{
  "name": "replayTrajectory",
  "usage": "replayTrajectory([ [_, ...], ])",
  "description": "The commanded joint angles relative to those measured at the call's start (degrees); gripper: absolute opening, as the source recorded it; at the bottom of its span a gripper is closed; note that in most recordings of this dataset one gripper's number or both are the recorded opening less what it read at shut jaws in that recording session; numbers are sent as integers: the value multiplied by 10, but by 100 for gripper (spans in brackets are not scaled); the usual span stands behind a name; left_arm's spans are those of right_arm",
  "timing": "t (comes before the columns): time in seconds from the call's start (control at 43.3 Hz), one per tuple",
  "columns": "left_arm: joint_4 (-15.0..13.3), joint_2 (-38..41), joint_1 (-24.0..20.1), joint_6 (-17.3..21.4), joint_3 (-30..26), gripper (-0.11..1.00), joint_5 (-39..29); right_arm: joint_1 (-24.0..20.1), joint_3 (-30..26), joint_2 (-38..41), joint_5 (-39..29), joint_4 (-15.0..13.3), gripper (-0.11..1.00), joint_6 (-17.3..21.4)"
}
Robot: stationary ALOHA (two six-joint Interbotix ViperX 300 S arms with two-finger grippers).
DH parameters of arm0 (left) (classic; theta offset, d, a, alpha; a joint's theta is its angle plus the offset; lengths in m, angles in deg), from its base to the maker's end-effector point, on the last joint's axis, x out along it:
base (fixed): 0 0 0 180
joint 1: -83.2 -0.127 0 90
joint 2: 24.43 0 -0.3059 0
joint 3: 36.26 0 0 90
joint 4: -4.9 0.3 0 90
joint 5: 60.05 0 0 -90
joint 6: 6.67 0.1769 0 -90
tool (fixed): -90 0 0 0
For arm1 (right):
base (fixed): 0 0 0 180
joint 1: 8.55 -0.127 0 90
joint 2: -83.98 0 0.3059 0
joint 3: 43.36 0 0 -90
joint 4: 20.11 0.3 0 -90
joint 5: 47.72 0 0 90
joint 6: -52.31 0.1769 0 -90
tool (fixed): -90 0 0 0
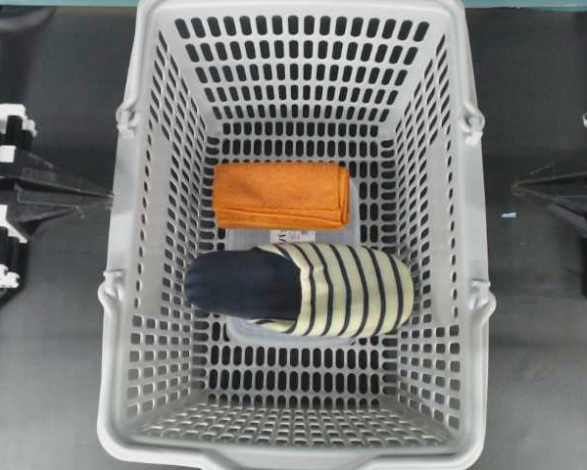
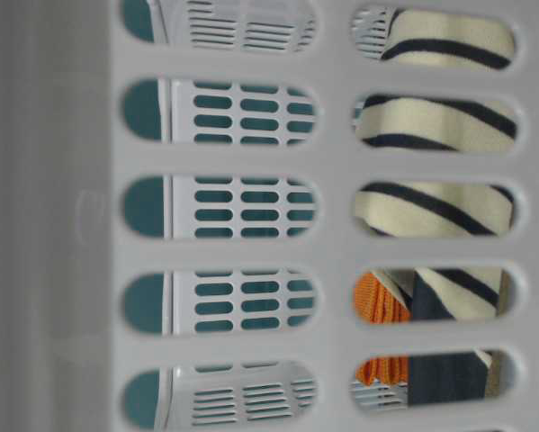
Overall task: Pick up the slipper from the shopping basket with the left arm.
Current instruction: 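Lower the left gripper into the basket toward the striped slipper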
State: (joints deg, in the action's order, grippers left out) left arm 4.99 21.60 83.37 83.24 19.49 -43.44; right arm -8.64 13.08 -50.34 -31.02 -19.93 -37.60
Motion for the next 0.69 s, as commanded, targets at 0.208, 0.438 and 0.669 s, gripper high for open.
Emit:
replayTrajectory([
  [0.208, 25, 44, 8, -13, -167, 0, -244, -10, -7, 5, -9, 8, 0, 22],
  [0.438, 25, 139, 26, -11, -306, 0, -395, -9, -7, 4, -16, 8, 0, 26],
  [0.669, 25, 273, 33, -13, -436, 0, -535, -10, -7, 4, -28, 8, 0, 28],
])
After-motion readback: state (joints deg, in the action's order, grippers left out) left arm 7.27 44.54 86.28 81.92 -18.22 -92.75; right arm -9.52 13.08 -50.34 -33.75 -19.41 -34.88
